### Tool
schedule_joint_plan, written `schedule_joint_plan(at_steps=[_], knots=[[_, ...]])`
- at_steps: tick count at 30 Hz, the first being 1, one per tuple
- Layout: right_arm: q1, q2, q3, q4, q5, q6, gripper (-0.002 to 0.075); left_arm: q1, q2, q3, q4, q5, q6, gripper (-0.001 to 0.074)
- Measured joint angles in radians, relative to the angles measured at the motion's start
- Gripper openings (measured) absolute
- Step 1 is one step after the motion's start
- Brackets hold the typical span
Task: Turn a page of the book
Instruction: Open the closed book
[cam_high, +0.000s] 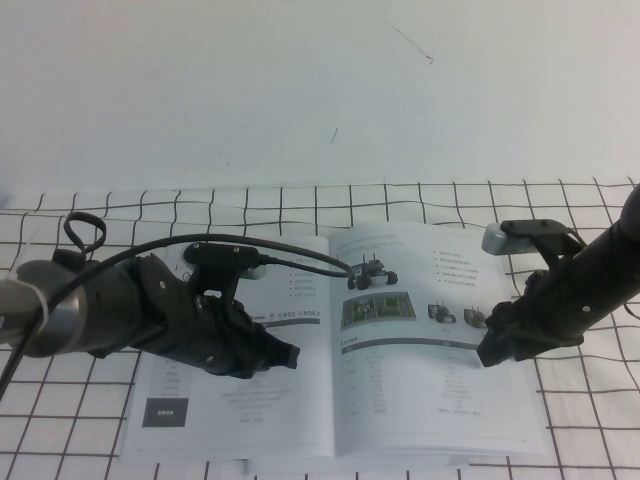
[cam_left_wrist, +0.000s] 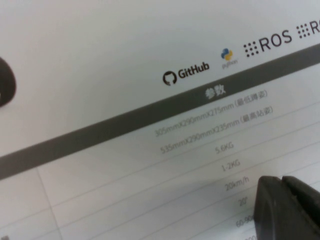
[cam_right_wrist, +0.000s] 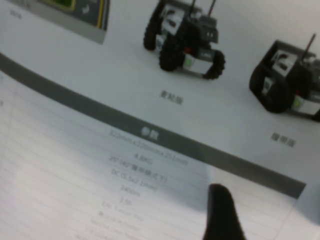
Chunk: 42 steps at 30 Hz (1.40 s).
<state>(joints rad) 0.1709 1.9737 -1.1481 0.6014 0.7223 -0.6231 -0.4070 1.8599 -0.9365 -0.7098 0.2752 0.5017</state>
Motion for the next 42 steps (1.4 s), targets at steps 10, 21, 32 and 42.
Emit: schedule_joint_plan(at_steps=[10,21,32,42], knots=[[-0.002,0.010,-0.009,0.000,0.006,0.009,0.0414,0.000,0.000,0.000,0.000,0.000,0.000,-0.0003],[-0.023,0.016,-0.014,-0.002,0.039,0.023,0.0413,0.000,0.000,0.000,-0.002,0.000,0.000,-0.0003],[-0.032,0.007,-0.049,-0.059,0.080,0.049,0.0414,0.000,0.000,0.000,-0.002,0.000,0.000,-0.0003],[-0.032,0.007,-0.069,-0.041,0.084,0.065,0.0414,0.000,0.000,0.000,-0.004,0.000,0.000,-0.0003]])
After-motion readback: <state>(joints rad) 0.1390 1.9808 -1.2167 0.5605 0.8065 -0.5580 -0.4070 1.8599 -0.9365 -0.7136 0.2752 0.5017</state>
